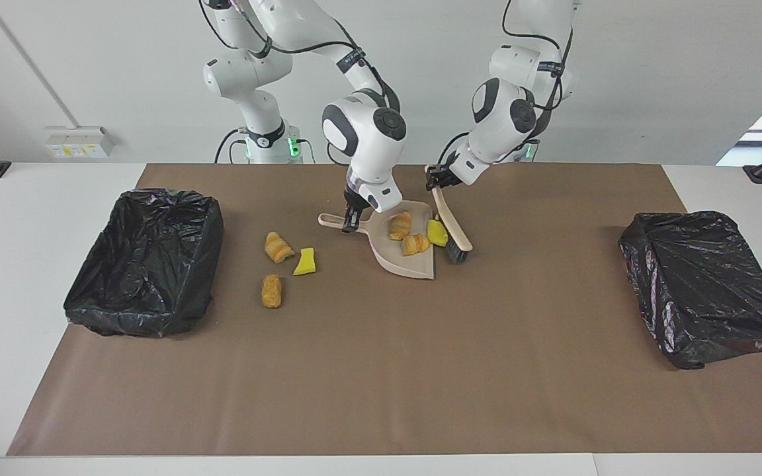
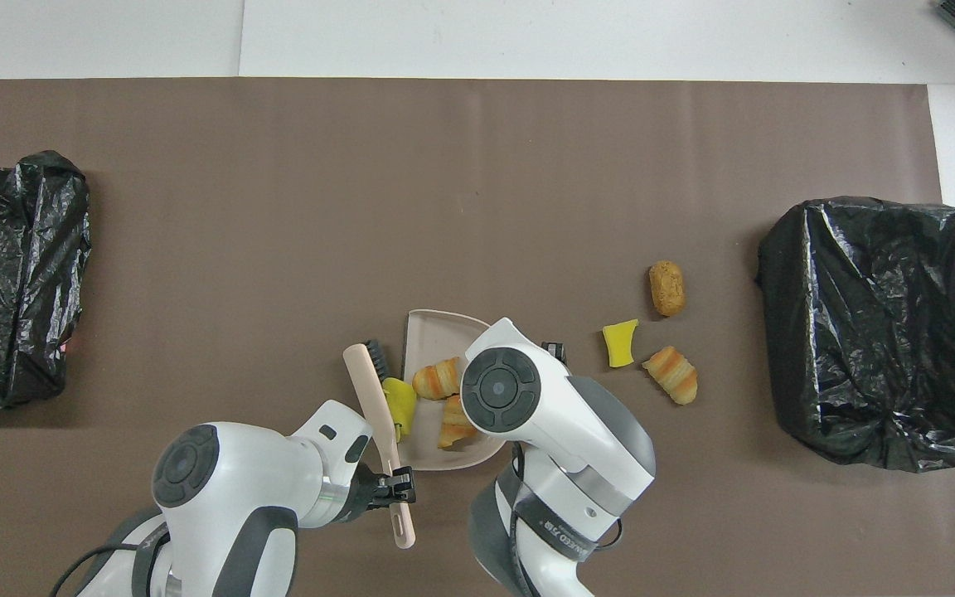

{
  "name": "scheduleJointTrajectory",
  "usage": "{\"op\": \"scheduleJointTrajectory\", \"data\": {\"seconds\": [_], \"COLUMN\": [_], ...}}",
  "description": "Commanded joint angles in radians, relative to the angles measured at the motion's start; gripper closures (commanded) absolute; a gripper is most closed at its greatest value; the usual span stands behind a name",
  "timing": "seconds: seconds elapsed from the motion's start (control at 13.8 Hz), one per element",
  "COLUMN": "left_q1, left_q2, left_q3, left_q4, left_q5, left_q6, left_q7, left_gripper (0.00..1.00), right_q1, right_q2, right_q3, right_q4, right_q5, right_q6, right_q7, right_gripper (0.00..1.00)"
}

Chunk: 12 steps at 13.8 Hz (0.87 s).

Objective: Sweep and dump trash in bin

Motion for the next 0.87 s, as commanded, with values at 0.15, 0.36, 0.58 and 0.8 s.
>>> {"op": "scheduleJointTrajectory", "data": {"seconds": [0.15, 0.36, 0.58, 0.8], "left_q1": [-0.022, -0.034, -0.076, -0.100], "left_q2": [0.027, 0.020, -0.013, -0.049], "left_q3": [0.013, 0.010, 0.011, 0.004], "left_q4": [0.064, 0.067, 0.049, 0.033], "left_q5": [-0.029, -0.049, -0.051, -0.049], "left_q6": [-0.004, -0.007, -0.073, -0.177], "left_q7": [-0.001, -0.002, -0.097, -0.174], "left_gripper": [1.00, 1.00, 1.00, 1.00], "right_q1": [-0.004, -0.004, -0.004, -0.008], "right_q2": [-0.008, -0.008, -0.008, -0.006], "right_q3": [0.007, 0.007, 0.007, 0.007], "right_q4": [-0.012, -0.012, -0.012, -0.009], "right_q5": [-0.011, -0.011, -0.009, -0.009], "right_q6": [-0.019, -0.019, -0.017, -0.016], "right_q7": [0.031, 0.031, 0.037, 0.057], "right_gripper": [1.00, 1.00, 1.00, 1.00]}}
